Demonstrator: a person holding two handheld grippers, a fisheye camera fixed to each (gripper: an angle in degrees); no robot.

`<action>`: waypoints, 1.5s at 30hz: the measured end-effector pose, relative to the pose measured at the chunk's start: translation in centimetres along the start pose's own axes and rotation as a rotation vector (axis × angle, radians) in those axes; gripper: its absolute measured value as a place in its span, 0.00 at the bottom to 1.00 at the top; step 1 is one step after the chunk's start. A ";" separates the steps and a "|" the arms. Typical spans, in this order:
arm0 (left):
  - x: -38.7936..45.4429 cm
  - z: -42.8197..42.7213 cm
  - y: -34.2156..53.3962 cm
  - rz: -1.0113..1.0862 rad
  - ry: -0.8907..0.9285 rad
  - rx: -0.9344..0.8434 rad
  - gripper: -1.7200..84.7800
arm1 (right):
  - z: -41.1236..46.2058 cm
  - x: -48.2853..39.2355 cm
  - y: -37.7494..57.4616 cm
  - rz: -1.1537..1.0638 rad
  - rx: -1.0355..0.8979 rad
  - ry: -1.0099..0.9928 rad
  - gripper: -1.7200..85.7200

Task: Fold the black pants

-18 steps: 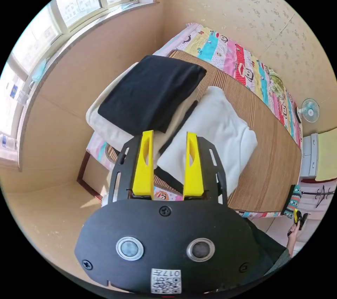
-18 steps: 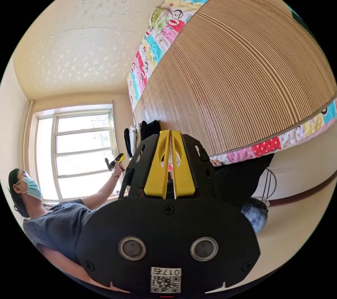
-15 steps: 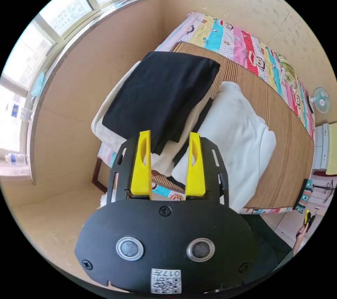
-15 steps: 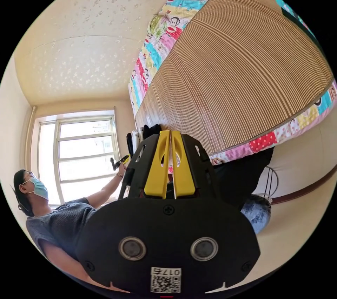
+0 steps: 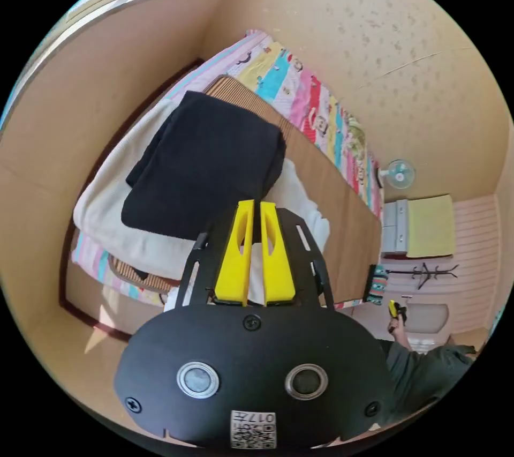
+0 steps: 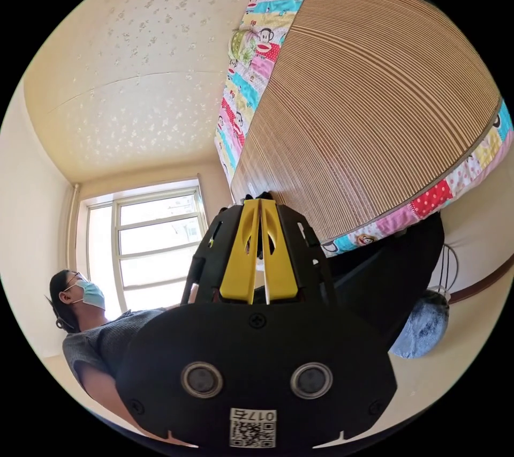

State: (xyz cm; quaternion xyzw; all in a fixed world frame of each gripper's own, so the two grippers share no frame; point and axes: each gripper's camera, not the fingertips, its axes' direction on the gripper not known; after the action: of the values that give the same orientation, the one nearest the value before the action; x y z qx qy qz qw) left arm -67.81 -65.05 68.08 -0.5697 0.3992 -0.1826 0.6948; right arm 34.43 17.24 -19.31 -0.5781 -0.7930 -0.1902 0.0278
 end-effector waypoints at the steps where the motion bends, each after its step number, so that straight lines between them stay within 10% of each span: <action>1: -0.4 -2.7 -0.1 0.010 0.183 0.079 0.02 | 0.3 -0.1 -0.6 -0.013 -0.017 -0.008 0.02; 9: 12.0 -16.5 -1.4 0.453 0.647 0.301 0.01 | 3.5 -2.6 -5.6 -0.169 -0.166 -0.128 0.02; 12: 17.7 -23.2 0.1 0.654 1.232 0.543 0.01 | 5.8 -4.8 -6.9 -0.263 -0.267 -0.168 0.02; 17: 28.8 -27.0 1.6 0.777 0.336 0.448 0.03 | 8.2 -7.2 -8.7 -0.402 -0.382 -0.178 0.03; 25: 16.6 -8.1 -0.6 0.226 0.034 0.125 0.16 | 3.3 -2.9 -10.6 -0.316 -0.351 -0.003 0.02; 38: 4.6 15.4 -1.8 -0.168 0.225 -0.257 0.12 | 5.3 -7.1 -13.4 -0.257 -0.357 -0.017 0.02; 45: 8.1 7.9 -2.6 0.222 0.566 -0.003 0.02 | 3.3 -7.5 -14.5 -0.287 -0.366 -0.031 0.03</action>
State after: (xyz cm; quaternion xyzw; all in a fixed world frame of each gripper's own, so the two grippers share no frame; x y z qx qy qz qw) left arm -56.29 -66.47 67.97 -0.4501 0.6369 -0.2567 0.5709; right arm 24.03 7.76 -28.25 -0.4576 -0.8196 -0.3241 -0.1173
